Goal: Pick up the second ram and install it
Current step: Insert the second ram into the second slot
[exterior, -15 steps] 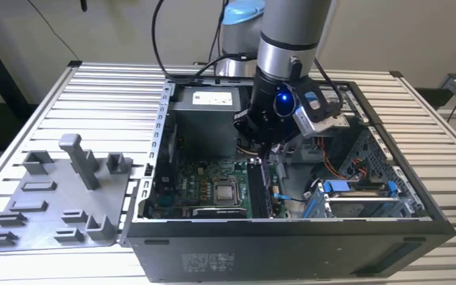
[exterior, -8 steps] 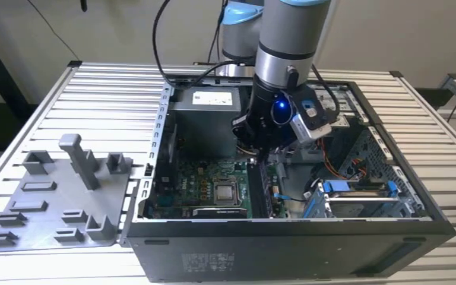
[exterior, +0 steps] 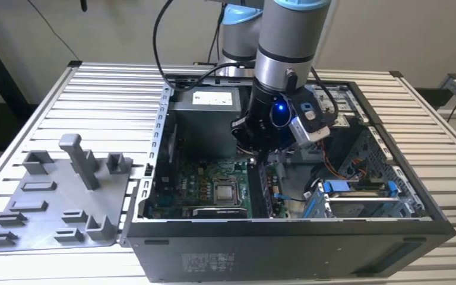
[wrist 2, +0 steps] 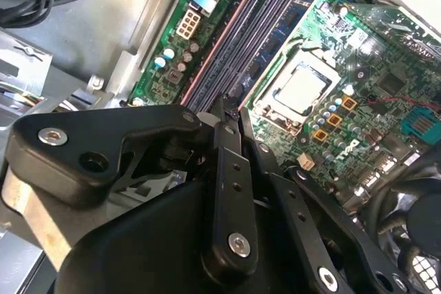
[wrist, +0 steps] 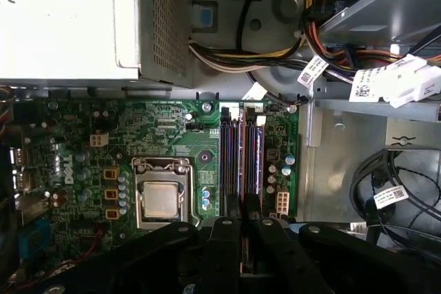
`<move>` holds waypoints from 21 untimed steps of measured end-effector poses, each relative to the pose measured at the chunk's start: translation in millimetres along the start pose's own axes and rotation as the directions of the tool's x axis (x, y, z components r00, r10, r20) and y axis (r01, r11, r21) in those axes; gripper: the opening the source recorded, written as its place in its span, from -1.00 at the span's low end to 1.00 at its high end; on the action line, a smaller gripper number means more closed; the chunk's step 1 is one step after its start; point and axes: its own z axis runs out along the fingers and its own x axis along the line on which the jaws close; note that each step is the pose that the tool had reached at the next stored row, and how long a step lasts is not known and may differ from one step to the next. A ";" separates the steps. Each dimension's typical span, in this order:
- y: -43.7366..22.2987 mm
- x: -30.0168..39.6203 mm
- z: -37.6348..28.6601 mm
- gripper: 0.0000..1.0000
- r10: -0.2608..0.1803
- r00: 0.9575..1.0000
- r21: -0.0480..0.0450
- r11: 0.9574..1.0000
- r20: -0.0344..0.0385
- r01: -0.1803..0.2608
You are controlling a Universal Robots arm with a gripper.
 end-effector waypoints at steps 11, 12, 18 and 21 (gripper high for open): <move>0.2 0.1 4.9 -0.72 0.000 1.000 0.002 1.000 -0.004 0.000; 0.2 0.2 6.4 -0.72 0.000 1.000 0.002 1.000 -0.006 0.000; -0.4 0.3 14.8 -0.72 0.000 1.000 0.003 1.000 -0.015 0.000; -0.5 0.4 14.9 -0.72 0.000 1.000 0.003 1.000 -0.017 0.001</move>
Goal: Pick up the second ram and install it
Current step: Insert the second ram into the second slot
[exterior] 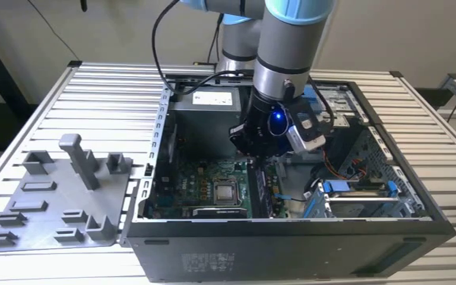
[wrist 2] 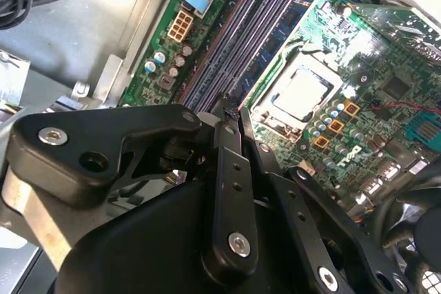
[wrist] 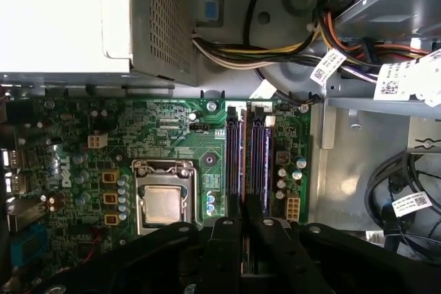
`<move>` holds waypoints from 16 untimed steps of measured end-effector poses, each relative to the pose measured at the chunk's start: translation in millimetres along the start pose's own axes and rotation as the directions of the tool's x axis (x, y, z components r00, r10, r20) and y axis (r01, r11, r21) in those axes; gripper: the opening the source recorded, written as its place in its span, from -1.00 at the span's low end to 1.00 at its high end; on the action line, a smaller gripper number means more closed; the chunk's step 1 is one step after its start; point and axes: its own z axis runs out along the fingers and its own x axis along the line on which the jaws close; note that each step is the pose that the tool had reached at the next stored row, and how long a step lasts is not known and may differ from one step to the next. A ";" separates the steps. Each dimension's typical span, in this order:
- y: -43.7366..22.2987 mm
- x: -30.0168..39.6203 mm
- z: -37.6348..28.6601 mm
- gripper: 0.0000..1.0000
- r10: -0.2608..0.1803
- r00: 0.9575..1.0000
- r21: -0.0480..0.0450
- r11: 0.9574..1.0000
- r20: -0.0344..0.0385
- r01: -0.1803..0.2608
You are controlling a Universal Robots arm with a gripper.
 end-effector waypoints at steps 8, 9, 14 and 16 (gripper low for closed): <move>0.0 -0.1 0.1 -0.72 0.000 1.000 0.000 1.000 0.000 0.000; 0.0 -0.1 0.0 -0.72 0.000 1.000 0.000 1.000 0.000 0.000; 0.0 -0.3 2.1 -0.72 0.000 1.000 0.000 1.000 -0.004 0.000; -0.1 -0.2 3.7 -0.72 0.000 1.000 0.000 1.000 -0.004 0.000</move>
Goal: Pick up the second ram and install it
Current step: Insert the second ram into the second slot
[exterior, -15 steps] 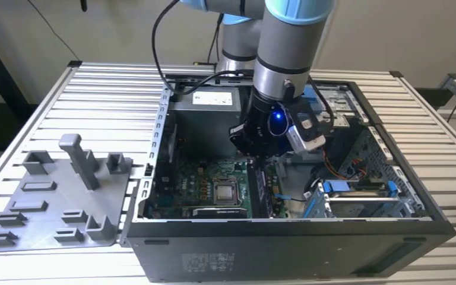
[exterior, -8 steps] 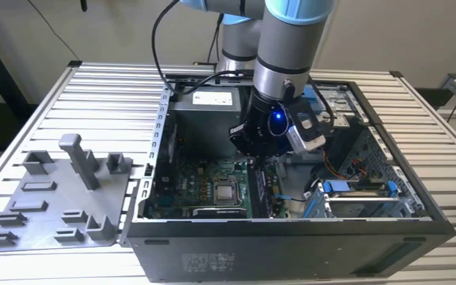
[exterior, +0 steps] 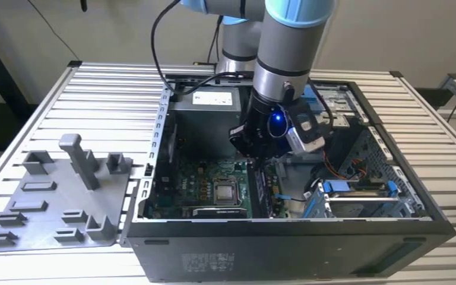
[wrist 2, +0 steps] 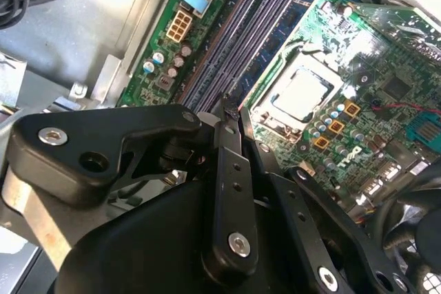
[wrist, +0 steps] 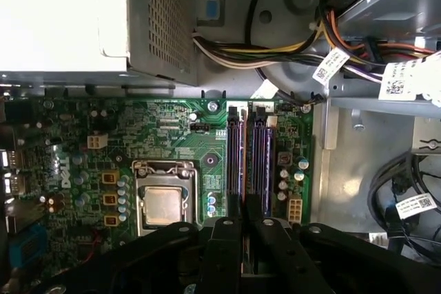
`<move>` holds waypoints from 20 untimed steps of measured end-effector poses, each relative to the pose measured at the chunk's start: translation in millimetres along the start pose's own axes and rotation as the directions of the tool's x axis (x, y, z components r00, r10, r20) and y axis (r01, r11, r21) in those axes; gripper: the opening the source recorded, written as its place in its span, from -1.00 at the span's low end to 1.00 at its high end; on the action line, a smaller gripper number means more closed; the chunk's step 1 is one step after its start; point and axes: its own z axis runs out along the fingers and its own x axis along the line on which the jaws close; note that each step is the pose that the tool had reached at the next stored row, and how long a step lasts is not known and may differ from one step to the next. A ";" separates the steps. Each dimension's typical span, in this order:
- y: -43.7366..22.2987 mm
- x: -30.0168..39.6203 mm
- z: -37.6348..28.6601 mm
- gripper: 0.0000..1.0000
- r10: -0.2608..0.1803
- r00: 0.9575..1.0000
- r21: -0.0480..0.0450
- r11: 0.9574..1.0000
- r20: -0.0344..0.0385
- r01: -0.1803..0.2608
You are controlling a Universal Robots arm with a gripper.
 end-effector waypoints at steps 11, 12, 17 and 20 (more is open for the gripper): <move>-8.5 -0.3 5.8 -0.72 0.006 1.000 0.000 1.000 -0.008 -0.006; -9.1 -0.4 6.4 -0.72 0.009 1.000 0.000 1.000 -0.008 -0.009; -9.7 -2.6 8.7 -0.72 0.010 1.000 0.000 1.000 -0.011 -0.010; -10.3 -2.6 10.4 -0.72 0.010 1.000 0.000 1.000 -0.011 -0.010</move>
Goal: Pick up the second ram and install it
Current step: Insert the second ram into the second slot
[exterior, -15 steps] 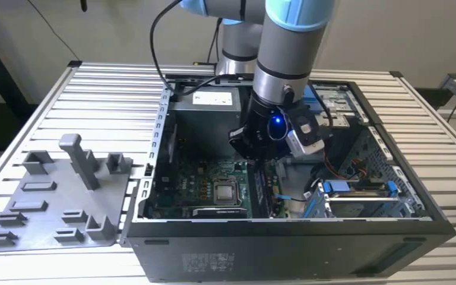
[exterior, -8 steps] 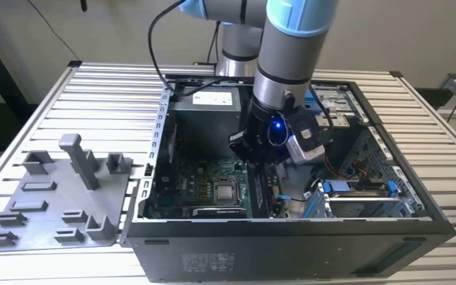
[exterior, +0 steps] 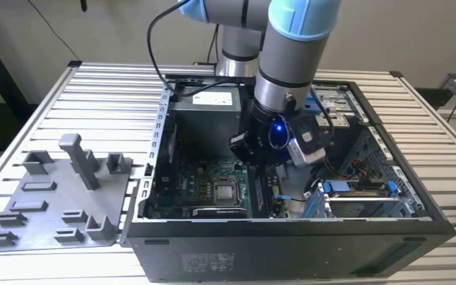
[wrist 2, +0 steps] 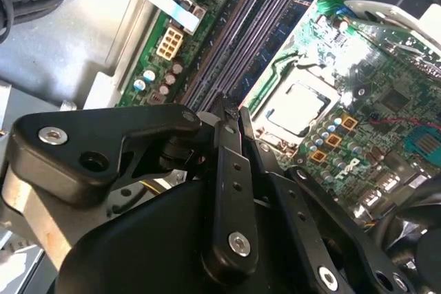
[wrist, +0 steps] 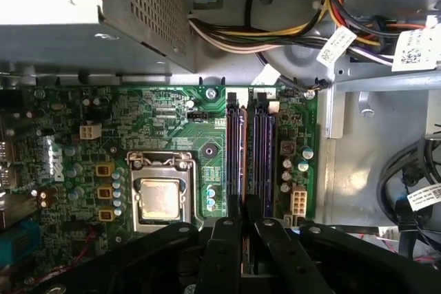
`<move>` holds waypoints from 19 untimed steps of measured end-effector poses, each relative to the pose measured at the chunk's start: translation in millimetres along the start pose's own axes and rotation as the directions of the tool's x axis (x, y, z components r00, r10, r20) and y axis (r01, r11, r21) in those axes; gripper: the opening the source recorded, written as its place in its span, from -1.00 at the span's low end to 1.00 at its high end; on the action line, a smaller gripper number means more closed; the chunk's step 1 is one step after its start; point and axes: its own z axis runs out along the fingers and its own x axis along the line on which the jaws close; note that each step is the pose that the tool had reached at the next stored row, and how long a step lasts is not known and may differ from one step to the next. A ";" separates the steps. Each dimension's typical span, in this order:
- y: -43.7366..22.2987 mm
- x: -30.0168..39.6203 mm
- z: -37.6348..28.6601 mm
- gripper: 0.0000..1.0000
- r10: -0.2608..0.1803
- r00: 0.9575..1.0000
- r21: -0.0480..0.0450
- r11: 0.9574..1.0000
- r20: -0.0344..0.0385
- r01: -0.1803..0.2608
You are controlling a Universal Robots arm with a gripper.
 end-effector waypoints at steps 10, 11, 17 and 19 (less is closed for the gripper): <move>-0.6 -0.3 7.4 -0.72 0.001 1.000 0.000 1.000 0.000 -0.001; -0.6 -0.3 7.9 -0.72 0.002 1.000 0.000 1.000 0.000 -0.002; -1.9 -0.4 9.8 -0.72 0.007 1.000 0.000 1.000 0.000 -0.007; -2.0 -0.7 10.3 -0.72 0.007 1.000 0.000 1.000 -0.001 -0.007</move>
